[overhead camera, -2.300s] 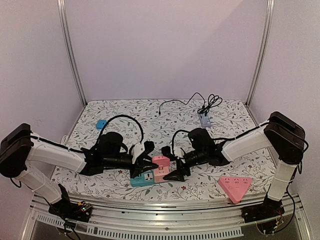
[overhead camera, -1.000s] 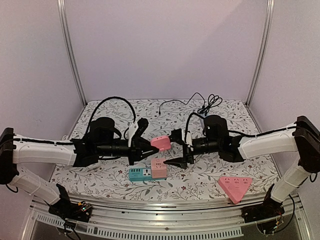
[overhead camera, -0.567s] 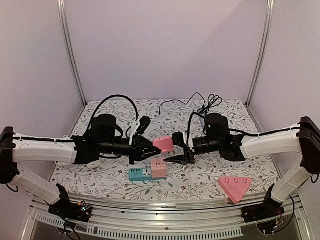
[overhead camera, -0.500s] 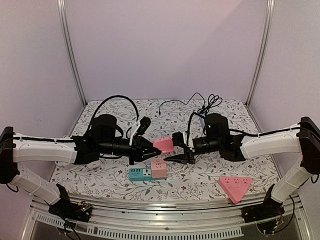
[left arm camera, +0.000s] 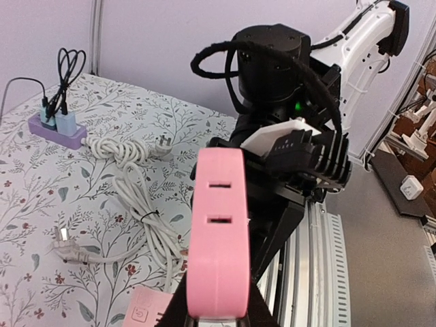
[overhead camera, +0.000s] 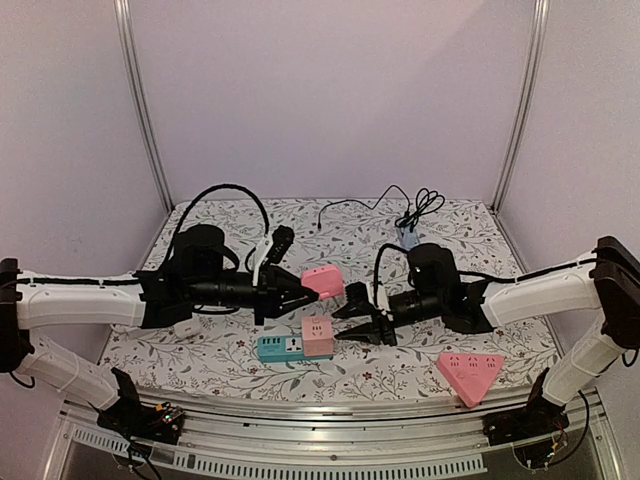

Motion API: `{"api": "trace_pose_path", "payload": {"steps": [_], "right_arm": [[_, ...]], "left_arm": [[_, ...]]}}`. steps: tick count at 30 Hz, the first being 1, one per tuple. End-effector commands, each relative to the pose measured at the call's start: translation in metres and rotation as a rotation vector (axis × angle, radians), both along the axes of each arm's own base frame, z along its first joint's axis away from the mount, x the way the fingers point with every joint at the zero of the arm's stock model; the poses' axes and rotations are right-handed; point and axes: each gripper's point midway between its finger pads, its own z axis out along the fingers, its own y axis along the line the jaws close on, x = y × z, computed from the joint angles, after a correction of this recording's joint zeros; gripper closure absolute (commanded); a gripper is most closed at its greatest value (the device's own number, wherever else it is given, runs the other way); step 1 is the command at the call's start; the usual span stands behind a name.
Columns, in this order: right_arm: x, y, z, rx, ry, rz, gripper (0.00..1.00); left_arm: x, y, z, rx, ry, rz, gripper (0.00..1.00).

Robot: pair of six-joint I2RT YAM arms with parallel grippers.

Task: Insert the plug
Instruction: Adjust the plug.

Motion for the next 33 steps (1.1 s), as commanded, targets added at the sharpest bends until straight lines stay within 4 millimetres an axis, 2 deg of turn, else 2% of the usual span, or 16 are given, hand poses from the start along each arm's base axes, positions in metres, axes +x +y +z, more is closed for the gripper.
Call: {"api": "trace_pose_path", "payload": {"steps": [1,4,7,11,14,17,19,20,22,26,30,33], "right_arm": [[-0.003,-0.007,0.000,-0.018,0.020,-0.035,0.60],[0.003,-0.011,0.010,-0.003,0.008,-0.059,0.57],[0.013,-0.011,0.028,0.033,0.009,-0.083,0.49],[0.024,0.002,0.048,0.069,-0.012,-0.084,0.37],[0.028,0.010,0.051,0.076,-0.008,-0.063,0.29],[0.025,0.015,0.052,0.087,-0.007,-0.021,0.29],[0.021,0.018,0.054,0.095,0.001,0.011,0.35],[0.020,0.019,0.053,0.094,0.006,0.017,0.42],[0.020,0.020,0.048,0.084,0.030,0.019,0.53],[0.019,0.020,0.039,0.067,0.065,0.020,0.69],[0.017,0.020,0.041,0.068,0.081,0.029,0.84],[0.016,0.020,0.041,0.063,0.092,0.029,1.00]], "left_arm": [[0.005,0.005,0.002,0.001,-0.024,0.023,1.00],[0.006,0.005,-0.001,0.019,-0.023,0.023,1.00],[0.003,0.003,-0.001,0.011,0.000,0.006,1.00],[-0.001,-0.003,-0.001,-0.012,0.026,-0.026,1.00],[-0.003,-0.006,-0.003,-0.010,0.040,-0.050,1.00],[-0.003,-0.005,-0.007,0.008,0.037,-0.050,1.00],[-0.002,-0.004,-0.010,0.019,0.031,-0.040,1.00],[-0.001,-0.004,-0.010,0.019,0.025,-0.037,1.00],[-0.001,-0.004,-0.009,0.015,0.016,-0.040,1.00],[-0.001,-0.004,-0.008,0.011,0.001,-0.040,1.00],[0.001,-0.004,-0.014,0.039,0.006,-0.034,1.00],[0.004,-0.003,-0.015,0.048,-0.003,-0.019,1.00]]}}
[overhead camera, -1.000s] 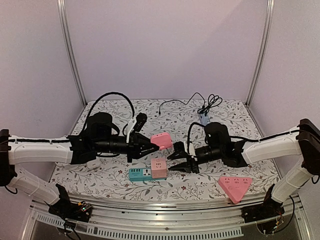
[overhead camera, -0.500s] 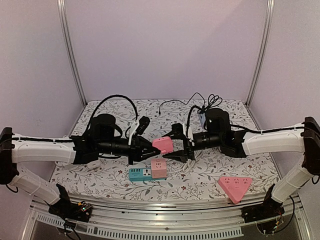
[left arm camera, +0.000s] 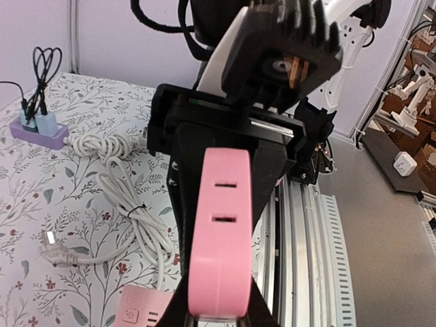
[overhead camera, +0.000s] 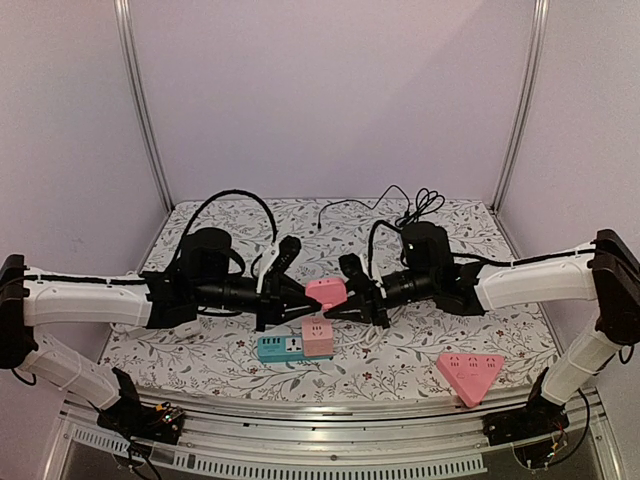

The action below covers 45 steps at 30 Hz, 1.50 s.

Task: Insert the plug
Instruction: Adjust the plug.

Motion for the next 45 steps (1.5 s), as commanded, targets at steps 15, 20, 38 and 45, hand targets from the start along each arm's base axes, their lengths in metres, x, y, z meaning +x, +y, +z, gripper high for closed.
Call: {"api": "trace_pose_path", "payload": {"steps": [15,20,38,45], "right_arm": [[0.008,0.014,-0.010,-0.047,0.274,-0.047,1.00],[0.005,0.008,-0.006,-0.042,0.259,-0.046,0.78],[0.009,0.009,-0.014,-0.119,0.113,0.009,0.51],[0.008,0.011,-0.019,-0.140,0.092,0.009,0.61]], "left_arm": [[0.028,0.007,-0.024,0.123,-0.191,0.184,1.00],[0.022,0.008,-0.029,0.124,-0.200,0.153,1.00],[0.010,0.004,-0.036,0.128,-0.168,0.065,1.00],[0.010,0.003,-0.035,0.123,-0.167,0.062,1.00]]}}
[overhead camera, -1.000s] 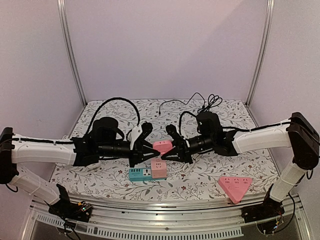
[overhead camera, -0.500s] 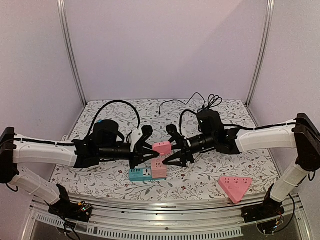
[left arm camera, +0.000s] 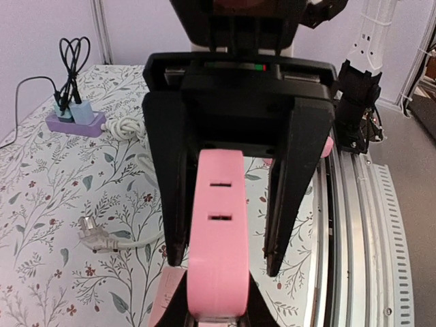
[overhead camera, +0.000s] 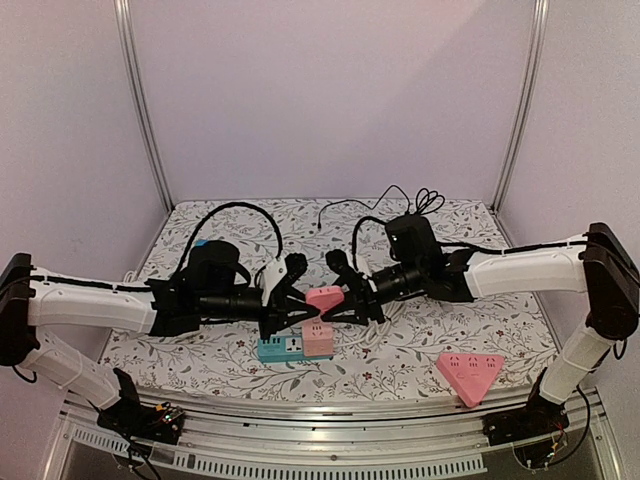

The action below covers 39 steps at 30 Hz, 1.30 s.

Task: Insert the plug
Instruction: Adjust the plug, then insert the plug into the socket.

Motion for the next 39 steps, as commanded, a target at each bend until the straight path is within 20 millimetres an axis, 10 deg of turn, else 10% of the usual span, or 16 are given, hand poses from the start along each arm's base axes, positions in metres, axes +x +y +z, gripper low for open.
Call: {"api": "trace_pose_path", "payload": {"steps": [1,11,21,29,39], "right_arm": [[0.000,0.003,-0.008,-0.032,-0.010,0.008,0.65],[0.001,0.006,-0.012,-0.060,-0.021,0.008,1.00],[0.005,0.004,-0.017,-0.083,-0.047,-0.010,1.00],[0.015,0.003,-0.014,-0.092,-0.082,-0.062,1.00],[0.016,-0.003,-0.014,-0.098,-0.095,-0.094,1.00]], "left_arm": [[0.000,0.000,-0.003,0.004,0.001,-0.008,1.00],[-0.001,-0.001,-0.006,0.005,0.007,-0.015,1.00],[0.003,0.003,-0.008,0.026,0.007,0.013,1.00],[0.004,0.010,-0.017,0.069,0.017,0.037,0.42],[0.004,0.026,-0.010,0.011,-0.017,0.101,0.17]]}}
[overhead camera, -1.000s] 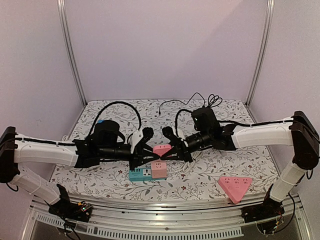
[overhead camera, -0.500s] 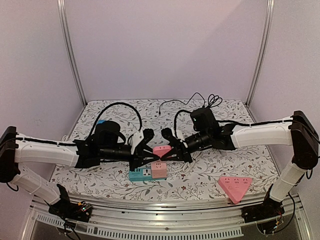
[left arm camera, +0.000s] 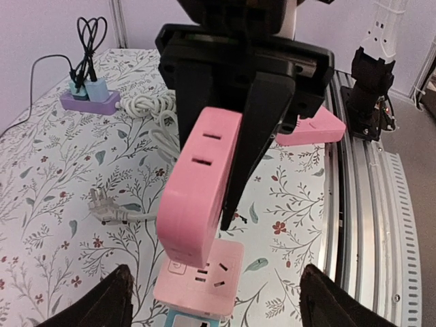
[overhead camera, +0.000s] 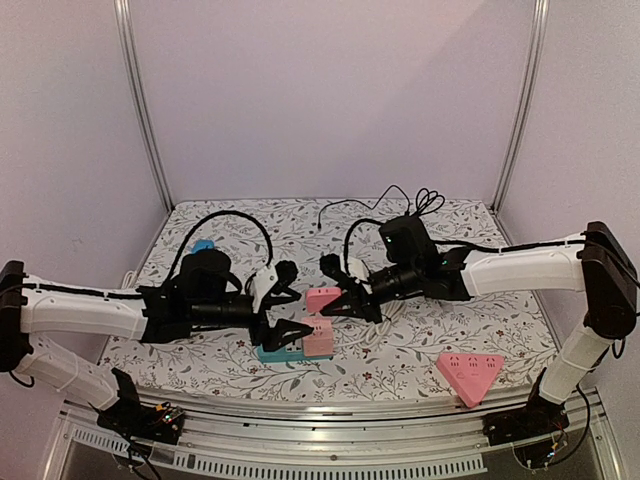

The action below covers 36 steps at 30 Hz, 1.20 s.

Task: Insert the plug
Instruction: Insert the plug into the socket.

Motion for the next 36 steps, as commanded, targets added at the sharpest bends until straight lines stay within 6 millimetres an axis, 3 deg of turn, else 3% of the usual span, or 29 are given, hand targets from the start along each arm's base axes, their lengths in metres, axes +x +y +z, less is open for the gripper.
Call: {"api": "trace_pose_path", "payload": {"steps": [1,7,15,18,23,28,36], "right_arm": [[0.000,-0.003,0.006,0.003,-0.014,-0.022,1.00],[-0.001,-0.001,0.014,0.036,-0.028,-0.006,1.00],[-0.003,-0.001,0.018,0.088,-0.006,-0.013,1.00],[-0.004,0.001,0.019,0.100,0.016,-0.014,1.00],[-0.003,0.003,0.018,0.116,0.018,-0.018,1.00],[-0.002,0.013,0.001,0.108,0.064,0.003,1.00],[-0.003,0.022,-0.018,0.084,0.080,0.018,1.00]], "left_arm": [[0.007,0.010,0.006,-0.036,-0.028,0.063,0.17],[0.006,0.018,0.006,-0.084,-0.018,0.104,0.22],[0.006,0.028,0.008,-0.120,-0.003,0.162,0.43],[0.004,0.027,0.013,-0.126,-0.026,0.144,0.49],[0.007,0.018,0.009,-0.106,-0.054,0.112,0.50],[0.002,0.008,-0.004,-0.109,-0.054,0.056,0.50],[-0.004,0.017,-0.008,-0.123,-0.111,0.041,0.56]]}}
